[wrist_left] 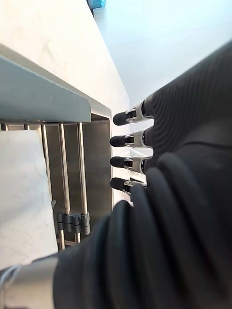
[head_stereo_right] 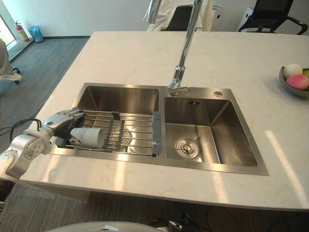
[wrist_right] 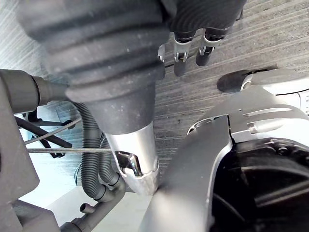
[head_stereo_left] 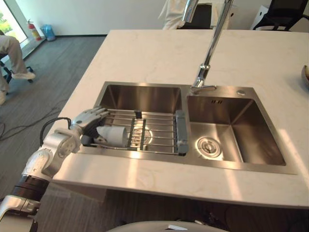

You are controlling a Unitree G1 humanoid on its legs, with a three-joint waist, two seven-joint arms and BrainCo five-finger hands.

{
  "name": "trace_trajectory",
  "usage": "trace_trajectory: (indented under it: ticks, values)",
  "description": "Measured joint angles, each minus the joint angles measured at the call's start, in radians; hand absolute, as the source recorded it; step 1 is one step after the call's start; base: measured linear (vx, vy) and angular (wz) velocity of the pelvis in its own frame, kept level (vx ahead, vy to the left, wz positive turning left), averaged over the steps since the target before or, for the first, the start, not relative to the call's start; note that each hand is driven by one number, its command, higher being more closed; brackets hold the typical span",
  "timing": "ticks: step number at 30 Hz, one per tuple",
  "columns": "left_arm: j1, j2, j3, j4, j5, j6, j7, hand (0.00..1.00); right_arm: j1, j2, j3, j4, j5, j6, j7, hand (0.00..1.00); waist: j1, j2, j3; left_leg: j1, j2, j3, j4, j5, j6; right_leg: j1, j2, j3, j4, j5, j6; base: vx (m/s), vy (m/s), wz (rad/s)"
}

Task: Walk over to the sink, pick up the cup, carry it to the dishwasher, place the cup inside the dishwasher, then close the dishwasher door

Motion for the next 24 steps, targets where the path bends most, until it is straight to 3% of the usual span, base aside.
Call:
trace_trajectory:
  ticks: [5,21,24]
  values:
    - [0.018,-0.050,-0.011,0.001,0.058,0.011,0.050,0.00,-0.003,-0.001,0.024,-0.001,0.002,-0.004,-0.004,0.00,-0.005,-0.003,0.002,0.001,0.001,0.005,0.000,0.000,0.000,0.000,0.001,0.003,-0.001,0.000,0.000,0.00,0.000,0.00]
    - [0.025,-0.050,-0.092,0.120,0.133,0.085,0.079,0.00,-0.011,-0.001,0.043,-0.004,0.001,-0.009,-0.012,0.00,-0.030,-0.003,0.002,0.007,0.004,0.034,0.000,0.000,0.000,-0.014,0.003,0.035,0.002,0.007,-0.001,-0.01,-0.004,-0.04]
    - [0.025,-0.050,-0.108,0.154,0.146,0.097,0.110,0.00,-0.012,-0.004,0.059,-0.006,0.001,-0.009,-0.023,0.00,-0.033,-0.003,0.002,0.015,0.004,0.037,0.000,-0.001,-0.001,-0.009,0.003,0.041,0.002,0.007,-0.002,-0.02,-0.012,-0.05]
